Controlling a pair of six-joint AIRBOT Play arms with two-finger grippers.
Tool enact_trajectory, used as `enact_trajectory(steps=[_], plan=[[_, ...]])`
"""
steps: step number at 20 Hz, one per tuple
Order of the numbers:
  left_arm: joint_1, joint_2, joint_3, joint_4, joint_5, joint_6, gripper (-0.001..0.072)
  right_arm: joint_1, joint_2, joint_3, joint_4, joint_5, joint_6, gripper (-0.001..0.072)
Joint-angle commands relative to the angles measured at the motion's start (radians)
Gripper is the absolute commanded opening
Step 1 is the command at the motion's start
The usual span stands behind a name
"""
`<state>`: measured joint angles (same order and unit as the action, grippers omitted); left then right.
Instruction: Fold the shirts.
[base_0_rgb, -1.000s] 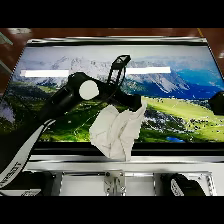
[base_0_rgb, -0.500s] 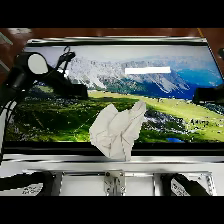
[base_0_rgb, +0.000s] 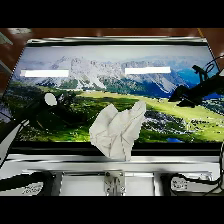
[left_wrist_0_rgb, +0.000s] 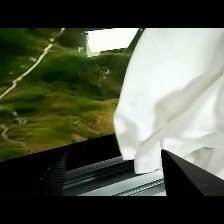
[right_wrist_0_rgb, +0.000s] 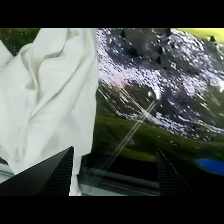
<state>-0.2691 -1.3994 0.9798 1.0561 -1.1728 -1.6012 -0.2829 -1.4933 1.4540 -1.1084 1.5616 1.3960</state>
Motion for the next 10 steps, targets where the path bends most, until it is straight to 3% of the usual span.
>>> enact_trajectory(steps=[1, 7, 8, 10], plan=[[-0.012, -0.069, -0.075, -0.203, 0.138, 0.084, 0.0706, 0.026, -0.106, 0.000, 0.058, -0.051, -0.005, 0.0634], [-0.039, -0.207, -0.074, -0.429, 0.200, 0.176, 0.0702, 0.063, -0.217, 0.000, 0.100, -0.041, -0.006, 0.0634], [-0.042, -0.214, -0.074, -0.440, 0.214, 0.175, 0.0651, 0.069, -0.224, 0.000, 0.104, -0.041, -0.006, 0.0634], [-0.043, -0.220, -0.074, -0.440, 0.235, 0.175, 0.0307, 0.093, -0.236, 0.000, 0.105, -0.043, -0.005, 0.0634]])
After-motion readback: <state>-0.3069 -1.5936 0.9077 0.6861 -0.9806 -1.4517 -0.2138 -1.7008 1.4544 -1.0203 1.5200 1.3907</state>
